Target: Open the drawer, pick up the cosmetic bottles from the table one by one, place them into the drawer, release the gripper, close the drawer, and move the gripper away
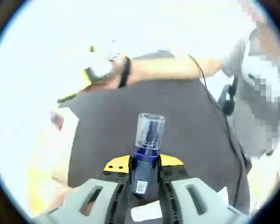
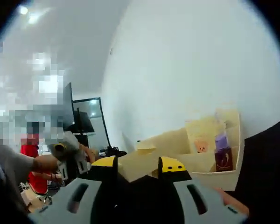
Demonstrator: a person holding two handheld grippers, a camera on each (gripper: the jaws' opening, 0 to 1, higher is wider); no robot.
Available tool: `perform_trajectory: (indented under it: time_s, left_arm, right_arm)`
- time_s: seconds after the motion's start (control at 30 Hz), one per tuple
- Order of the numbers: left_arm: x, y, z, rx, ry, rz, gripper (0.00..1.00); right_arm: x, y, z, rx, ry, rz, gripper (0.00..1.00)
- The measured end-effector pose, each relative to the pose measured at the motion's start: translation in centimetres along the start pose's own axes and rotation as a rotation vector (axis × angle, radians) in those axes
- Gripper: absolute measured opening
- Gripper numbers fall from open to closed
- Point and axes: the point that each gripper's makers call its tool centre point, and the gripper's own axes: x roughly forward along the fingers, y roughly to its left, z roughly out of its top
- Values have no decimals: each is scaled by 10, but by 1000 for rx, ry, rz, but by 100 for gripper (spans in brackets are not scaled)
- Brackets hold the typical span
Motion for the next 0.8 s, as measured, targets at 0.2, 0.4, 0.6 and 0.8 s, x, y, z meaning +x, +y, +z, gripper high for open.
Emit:
perform_trajectory:
  time_s: [0.2,0.4,0.6,0.8]
  left_arm:
    - [-15,9,6,-97,-172,61,16]
    - [-26,15,16,-175,-306,97,16]
    - [-22,12,23,-203,-346,93,16]
    - [-13,9,30,-229,-372,84,16]
  right_arm:
    - [5,28,2,-18,-4,82,33]
    - [10,83,-5,-66,52,271,34]
    - [13,121,-30,-142,169,382,46]
    - [17,128,-42,-190,211,389,41]
